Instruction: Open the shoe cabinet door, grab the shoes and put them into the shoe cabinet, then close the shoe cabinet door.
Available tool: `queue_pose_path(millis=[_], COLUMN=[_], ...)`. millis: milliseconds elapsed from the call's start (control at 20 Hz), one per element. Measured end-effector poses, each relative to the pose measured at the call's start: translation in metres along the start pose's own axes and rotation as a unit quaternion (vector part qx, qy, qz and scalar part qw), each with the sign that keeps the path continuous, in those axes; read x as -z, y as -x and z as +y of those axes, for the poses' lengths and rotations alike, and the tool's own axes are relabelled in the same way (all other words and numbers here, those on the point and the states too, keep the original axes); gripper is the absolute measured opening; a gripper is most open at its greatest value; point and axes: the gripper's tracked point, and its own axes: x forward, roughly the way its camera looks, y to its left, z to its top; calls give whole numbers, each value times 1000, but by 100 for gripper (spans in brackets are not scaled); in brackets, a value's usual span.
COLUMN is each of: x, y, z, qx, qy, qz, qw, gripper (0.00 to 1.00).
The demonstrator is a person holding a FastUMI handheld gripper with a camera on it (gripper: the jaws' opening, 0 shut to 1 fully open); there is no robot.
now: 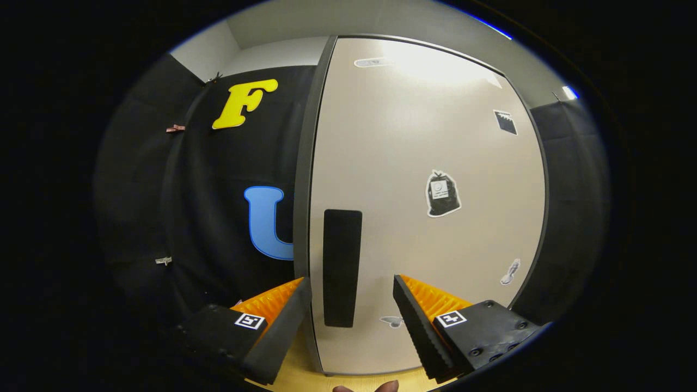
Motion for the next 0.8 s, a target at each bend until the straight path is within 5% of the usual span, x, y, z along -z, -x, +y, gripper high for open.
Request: queue_pose_path(millis=[150, 250, 400, 650, 800], x=[2, 0, -1, 2, -2], y=[-9, -13, -10, -7, 8], z=[0, -2, 4, 6, 7], qx=[15, 25, 16, 0, -17], qy=[1, 4, 1, -23, -21], qz=[3, -6, -8, 10, 11], qw=[1000, 1000, 1000, 1000, 1000], gripper=[92, 77, 38, 20, 20])
